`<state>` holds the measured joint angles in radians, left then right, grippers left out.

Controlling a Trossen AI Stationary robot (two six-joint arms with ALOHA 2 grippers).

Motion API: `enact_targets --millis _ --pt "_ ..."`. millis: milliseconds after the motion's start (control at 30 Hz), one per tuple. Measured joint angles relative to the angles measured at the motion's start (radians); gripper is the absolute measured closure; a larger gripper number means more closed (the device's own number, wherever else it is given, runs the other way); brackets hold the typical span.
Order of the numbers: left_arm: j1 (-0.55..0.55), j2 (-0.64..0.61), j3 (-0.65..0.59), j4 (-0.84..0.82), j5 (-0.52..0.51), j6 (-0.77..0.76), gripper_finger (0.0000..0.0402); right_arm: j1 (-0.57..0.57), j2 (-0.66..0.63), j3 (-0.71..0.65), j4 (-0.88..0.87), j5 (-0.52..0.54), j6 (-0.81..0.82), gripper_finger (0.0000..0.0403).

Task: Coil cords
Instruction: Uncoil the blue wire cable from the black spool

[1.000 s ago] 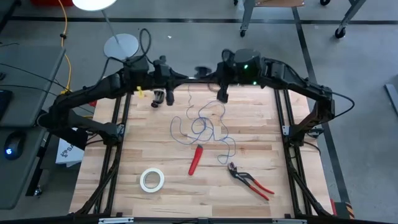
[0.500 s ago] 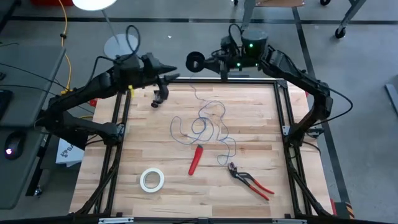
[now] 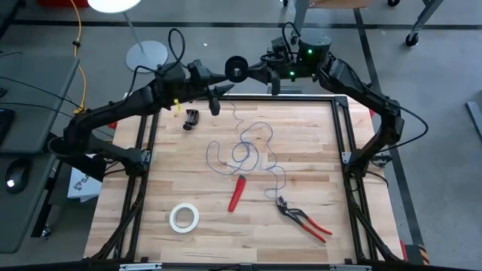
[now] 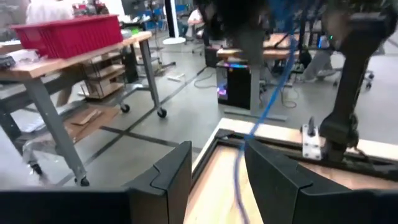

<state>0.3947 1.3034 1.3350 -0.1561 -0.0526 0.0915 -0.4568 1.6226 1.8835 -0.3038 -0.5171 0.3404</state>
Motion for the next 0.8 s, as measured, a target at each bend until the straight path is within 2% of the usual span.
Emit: enact_targets --millis 100,200,400,500,800 --pt "0.005 0.015 0.000 0.008 0.023 0.007 0.0263 0.000 0.000 0.000 0.002 -0.001 0.003 0.0403" --pt "0.002 0.017 0.000 0.063 0.076 0.007 0.0289 0.001 0.000 0.000 0.000 -0.008 0.003 0.0403" --pt "0.005 0.012 0.000 0.098 0.096 -0.026 0.0391 0.001 0.000 0.000 0.000 -0.010 -0.001 0.0403" --pt "0.014 0.010 0.000 0.104 0.132 -0.056 0.0390 0.001 0.000 0.000 0.008 -0.010 -0.001 0.0403" --pt "0.012 0.010 0.000 0.094 0.137 -0.116 0.0397 0.001 0.000 0.000 0.024 -0.010 -0.002 0.0403"
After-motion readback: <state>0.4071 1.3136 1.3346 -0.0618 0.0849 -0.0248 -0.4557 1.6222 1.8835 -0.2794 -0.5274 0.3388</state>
